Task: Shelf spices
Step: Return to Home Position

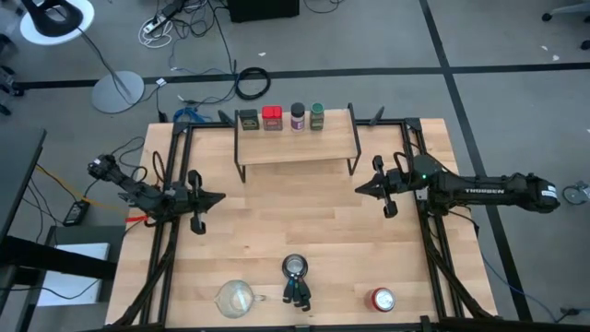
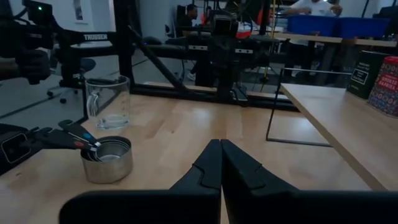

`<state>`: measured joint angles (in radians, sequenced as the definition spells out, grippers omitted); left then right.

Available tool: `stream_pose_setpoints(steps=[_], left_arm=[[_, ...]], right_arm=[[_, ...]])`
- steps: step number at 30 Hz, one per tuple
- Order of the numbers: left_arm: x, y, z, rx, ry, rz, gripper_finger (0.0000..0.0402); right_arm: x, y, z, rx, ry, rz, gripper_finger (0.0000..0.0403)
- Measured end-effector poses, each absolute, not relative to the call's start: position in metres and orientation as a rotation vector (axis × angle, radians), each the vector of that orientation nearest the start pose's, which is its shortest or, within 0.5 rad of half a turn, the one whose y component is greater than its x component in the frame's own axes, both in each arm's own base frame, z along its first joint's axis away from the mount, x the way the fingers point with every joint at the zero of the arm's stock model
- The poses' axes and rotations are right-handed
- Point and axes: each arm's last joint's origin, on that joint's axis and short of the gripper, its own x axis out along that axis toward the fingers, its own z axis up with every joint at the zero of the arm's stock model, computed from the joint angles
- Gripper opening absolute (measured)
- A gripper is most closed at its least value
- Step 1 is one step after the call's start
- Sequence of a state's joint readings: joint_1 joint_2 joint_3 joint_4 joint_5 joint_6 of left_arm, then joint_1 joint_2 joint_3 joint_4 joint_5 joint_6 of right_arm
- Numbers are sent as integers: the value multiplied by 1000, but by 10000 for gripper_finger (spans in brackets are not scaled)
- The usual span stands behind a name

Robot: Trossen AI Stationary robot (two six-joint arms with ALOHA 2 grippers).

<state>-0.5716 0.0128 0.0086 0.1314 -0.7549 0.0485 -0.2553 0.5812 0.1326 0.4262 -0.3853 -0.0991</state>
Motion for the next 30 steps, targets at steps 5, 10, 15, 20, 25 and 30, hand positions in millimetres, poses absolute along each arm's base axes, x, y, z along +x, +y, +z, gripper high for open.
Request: stream_pose_setpoints(steps=[5,10,15,20,25,30], left_arm=[[88,-29,171,-20,-49,208,0],[88,-29,172,-52,-54,190,0],[88,-28,171,-52,-53,212,0],[88,-27,171,-45,-49,254,0],[88,-27,171,-45,-48,266,0],[88,-27,171,-45,-48,266,0]], right_arm=[[136,-35,193,-83,30,130,0],[130,-45,190,-49,60,112,0],[124,-50,190,-31,68,75,0],[117,-48,197,-36,16,65,0],[108,-43,201,-51,-14,63,0],[100,-41,204,-85,-36,-25,0]])
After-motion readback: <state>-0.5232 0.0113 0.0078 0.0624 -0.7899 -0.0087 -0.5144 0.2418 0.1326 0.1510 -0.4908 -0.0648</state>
